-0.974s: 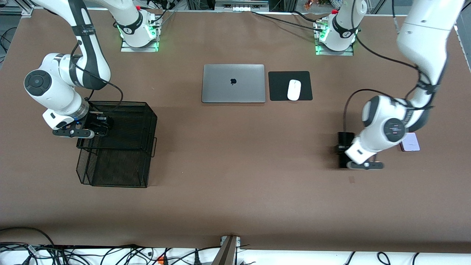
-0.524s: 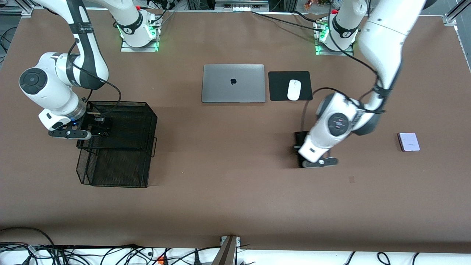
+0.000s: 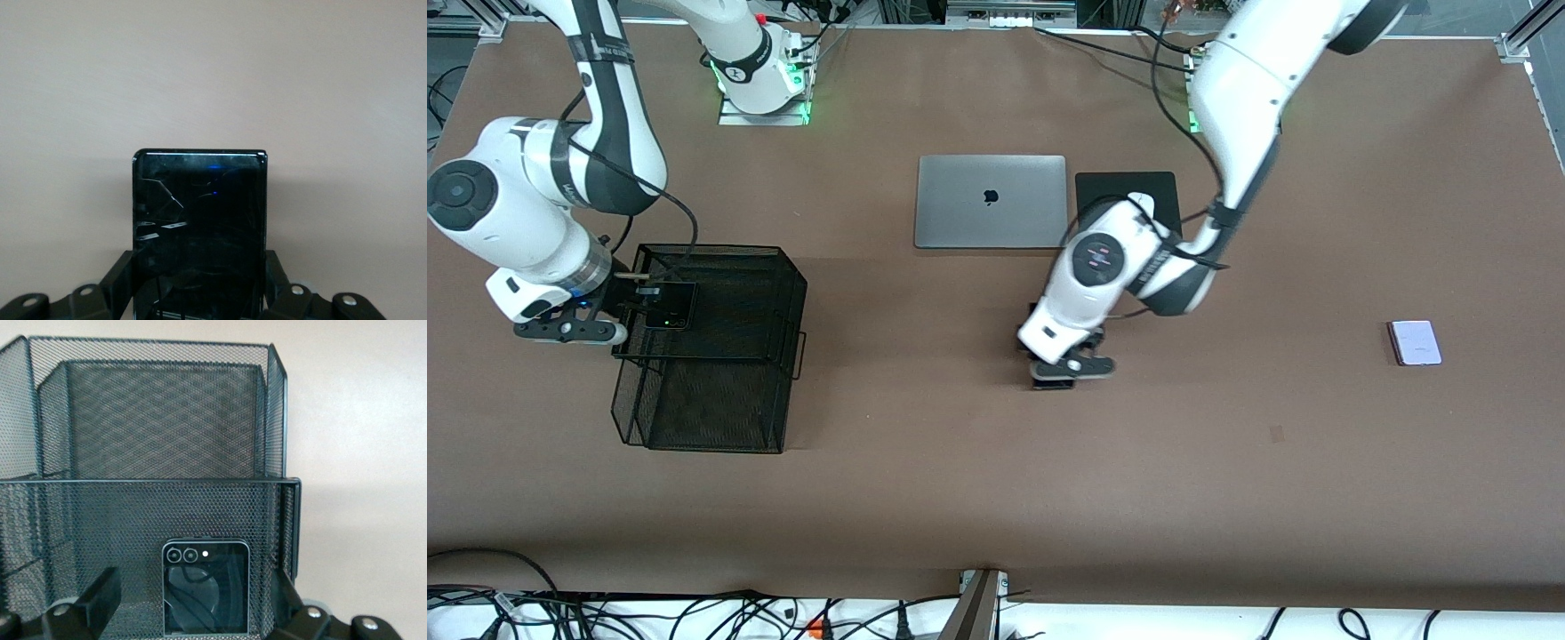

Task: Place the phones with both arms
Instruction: 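Set the tall phone mid-table with the left gripper while the right gripper releases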

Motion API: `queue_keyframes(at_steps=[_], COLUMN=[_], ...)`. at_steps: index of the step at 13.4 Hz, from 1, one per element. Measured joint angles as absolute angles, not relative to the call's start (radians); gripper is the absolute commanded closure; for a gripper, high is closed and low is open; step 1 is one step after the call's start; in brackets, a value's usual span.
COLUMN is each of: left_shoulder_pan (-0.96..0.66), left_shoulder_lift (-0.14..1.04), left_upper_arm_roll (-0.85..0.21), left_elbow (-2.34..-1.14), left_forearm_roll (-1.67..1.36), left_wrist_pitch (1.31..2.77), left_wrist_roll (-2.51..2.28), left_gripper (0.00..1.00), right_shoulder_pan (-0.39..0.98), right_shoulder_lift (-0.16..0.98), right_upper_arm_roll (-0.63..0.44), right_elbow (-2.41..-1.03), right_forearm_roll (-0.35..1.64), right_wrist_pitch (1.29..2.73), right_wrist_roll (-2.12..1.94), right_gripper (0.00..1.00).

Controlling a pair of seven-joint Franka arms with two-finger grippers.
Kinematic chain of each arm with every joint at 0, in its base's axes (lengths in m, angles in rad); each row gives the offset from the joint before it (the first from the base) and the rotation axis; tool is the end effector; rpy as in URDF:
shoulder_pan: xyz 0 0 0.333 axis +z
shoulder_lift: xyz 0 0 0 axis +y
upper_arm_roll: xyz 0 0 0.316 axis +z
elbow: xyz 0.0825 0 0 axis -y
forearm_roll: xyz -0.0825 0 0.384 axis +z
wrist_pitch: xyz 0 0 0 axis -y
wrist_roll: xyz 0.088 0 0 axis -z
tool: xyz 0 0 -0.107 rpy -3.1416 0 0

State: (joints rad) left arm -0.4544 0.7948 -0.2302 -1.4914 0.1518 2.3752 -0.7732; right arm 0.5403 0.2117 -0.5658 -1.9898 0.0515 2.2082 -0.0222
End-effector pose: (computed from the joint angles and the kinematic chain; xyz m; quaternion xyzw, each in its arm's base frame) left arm 0.5822 -0.4343 0.2182 0.9977 0.0304 0.0255 0.0554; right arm 0.5935 -0.0024 0.3771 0.9991 -0.0104 0.0196 0.0358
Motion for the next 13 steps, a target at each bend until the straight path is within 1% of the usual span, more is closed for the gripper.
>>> queue_keyframes(at_steps=[2, 5, 7, 8, 9, 10, 13], left_shoulder_pan=[-0.531, -0.678, -0.712, -0.714, -0.713, -0.712, -0.712], left_shoulder_lift=[0.827, 0.889, 0.918, 0.925, 0.928, 0.929, 0.929], left_upper_arm_roll=[-0.195, -0.06, -0.031, -0.029, -0.026, -0.024, -0.022], left_elbow=[-1.448, -1.371, -1.338, -1.33, -1.325, -1.323, -1.317], left_forearm_roll=[0.152, 0.152, 0.152, 0.152, 0.152, 0.152, 0.152], left_wrist_pitch=[2.375, 2.374, 2.374, 2.373, 2.373, 2.372, 2.371], left_wrist_roll=[-0.797, -0.867, -0.892, -0.895, -0.896, -0.896, -0.896], left_gripper=[1.0, 1.0, 1.0, 0.9, 0.44, 0.0, 0.0], right_shoulder_pan=[0.541, 0.541, 0.541, 0.541, 0.541, 0.541, 0.541], right_shoulder_lift=[0.212, 0.212, 0.212, 0.212, 0.212, 0.212, 0.212], right_upper_arm_roll=[-0.565, -0.565, -0.564, -0.564, -0.564, -0.564, -0.564], right_elbow=[-1.955, -1.943, -1.942, -1.94, -1.938, -1.936, -1.935], right_forearm_roll=[0.052, 0.052, 0.052, 0.052, 0.052, 0.052, 0.052], right_wrist_pitch=[2.173, 2.161, 2.161, 2.161, 2.161, 2.161, 2.16], right_wrist_roll=[-0.022, -0.023, -0.023, -0.024, -0.024, -0.025, -0.026], right_gripper=[0.01, 0.01, 0.01, 0.01, 0.01, 0.01, 0.01])
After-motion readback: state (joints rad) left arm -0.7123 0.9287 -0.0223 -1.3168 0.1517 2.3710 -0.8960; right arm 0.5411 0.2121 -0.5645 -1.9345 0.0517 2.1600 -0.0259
